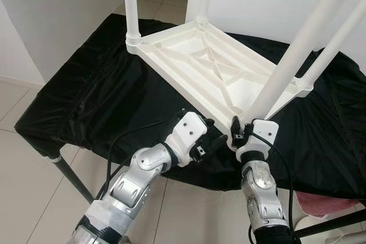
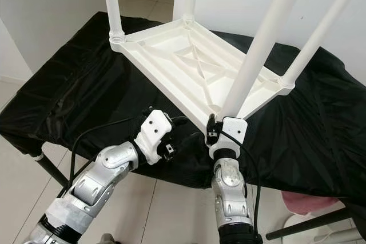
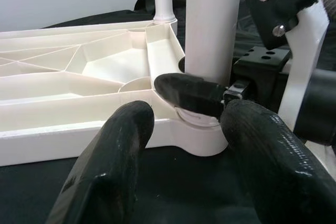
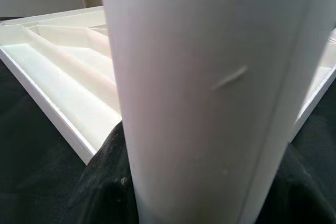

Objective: Building children table

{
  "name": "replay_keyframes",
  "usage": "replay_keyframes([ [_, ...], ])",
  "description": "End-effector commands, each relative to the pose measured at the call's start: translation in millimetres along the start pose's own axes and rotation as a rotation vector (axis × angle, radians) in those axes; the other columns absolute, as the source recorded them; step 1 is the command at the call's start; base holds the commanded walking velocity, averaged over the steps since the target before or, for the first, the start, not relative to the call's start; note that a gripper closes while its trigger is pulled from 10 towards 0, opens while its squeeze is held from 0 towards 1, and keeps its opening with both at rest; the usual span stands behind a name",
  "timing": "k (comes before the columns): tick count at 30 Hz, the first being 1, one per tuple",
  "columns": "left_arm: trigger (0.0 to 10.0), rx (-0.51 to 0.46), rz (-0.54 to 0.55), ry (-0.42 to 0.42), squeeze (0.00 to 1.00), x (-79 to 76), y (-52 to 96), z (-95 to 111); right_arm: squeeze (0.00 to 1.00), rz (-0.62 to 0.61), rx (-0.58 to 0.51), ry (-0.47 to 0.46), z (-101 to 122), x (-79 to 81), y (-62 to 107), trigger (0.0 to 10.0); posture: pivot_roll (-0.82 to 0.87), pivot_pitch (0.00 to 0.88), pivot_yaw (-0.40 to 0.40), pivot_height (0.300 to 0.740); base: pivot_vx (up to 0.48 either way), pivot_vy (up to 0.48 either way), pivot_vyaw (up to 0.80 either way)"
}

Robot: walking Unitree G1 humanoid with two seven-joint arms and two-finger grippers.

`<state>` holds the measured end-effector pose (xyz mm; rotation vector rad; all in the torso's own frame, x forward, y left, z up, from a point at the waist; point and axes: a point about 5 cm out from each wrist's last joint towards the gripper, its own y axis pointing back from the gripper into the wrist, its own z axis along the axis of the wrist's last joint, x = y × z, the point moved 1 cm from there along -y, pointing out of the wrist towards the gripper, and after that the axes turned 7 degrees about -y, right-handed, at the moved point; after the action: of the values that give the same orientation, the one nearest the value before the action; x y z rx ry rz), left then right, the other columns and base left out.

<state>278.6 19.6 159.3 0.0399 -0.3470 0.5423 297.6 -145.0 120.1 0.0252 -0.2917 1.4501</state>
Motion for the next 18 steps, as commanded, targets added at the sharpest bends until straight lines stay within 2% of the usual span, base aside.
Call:
replay_keyframes([
  [1, 10.0, -0.003, -0.034, -0.013, 0.00, -2.8, 0.4, -0.6, 0.00, -0.007, -0.026, -0.023, 4.9, 5.2, 1.9, 10.0, 0.02, 0.087, -0.069, 0.740, 0.000, 0.000, 0.00],
  [4, 10.0, -0.001, -0.032, -0.011, 0.00, -3.1, 0.7, -1.0, 0.00, 0.022, -0.063, -0.060, 11.0, 8.8, 2.9, 10.0, 0.02, 0.088, -0.070, 0.740, 0.000, 0.000, 0.00],
  [5, 10.0, -0.001, -0.034, -0.009, 0.00, -3.4, 0.7, -1.0, 0.76, 0.026, -0.071, -0.067, 12.3, 10.0, 3.4, 10.0, 0.02, 0.088, -0.070, 0.740, 0.000, 0.000, 0.00],
  [6, 10.0, 0.000, -0.028, -0.012, 0.00, -3.5, 0.5, -1.1, 1.00, 0.038, -0.079, -0.081, 13.6, 11.3, 4.1, 10.0, 0.02, 0.091, -0.070, 0.740, 0.000, 0.000, 0.00],
  [14, 10.0, 0.003, -0.011, -0.024, 0.00, -3.2, 0.7, -1.8, 1.00, 0.052, -0.087, -0.081, 15.3, 9.5, 2.7, 10.0, 0.02, 0.096, -0.068, 0.740, 0.000, 0.000, 0.00],
  [18, 10.0, 0.000, 0.011, -0.031, 0.00, -0.5, 0.6, -1.3, 1.00, 0.124, -0.067, -0.072, 15.3, 8.0, 5.5, 10.0, 0.02, 0.094, -0.071, 0.740, 0.000, 0.000, 0.00],
])
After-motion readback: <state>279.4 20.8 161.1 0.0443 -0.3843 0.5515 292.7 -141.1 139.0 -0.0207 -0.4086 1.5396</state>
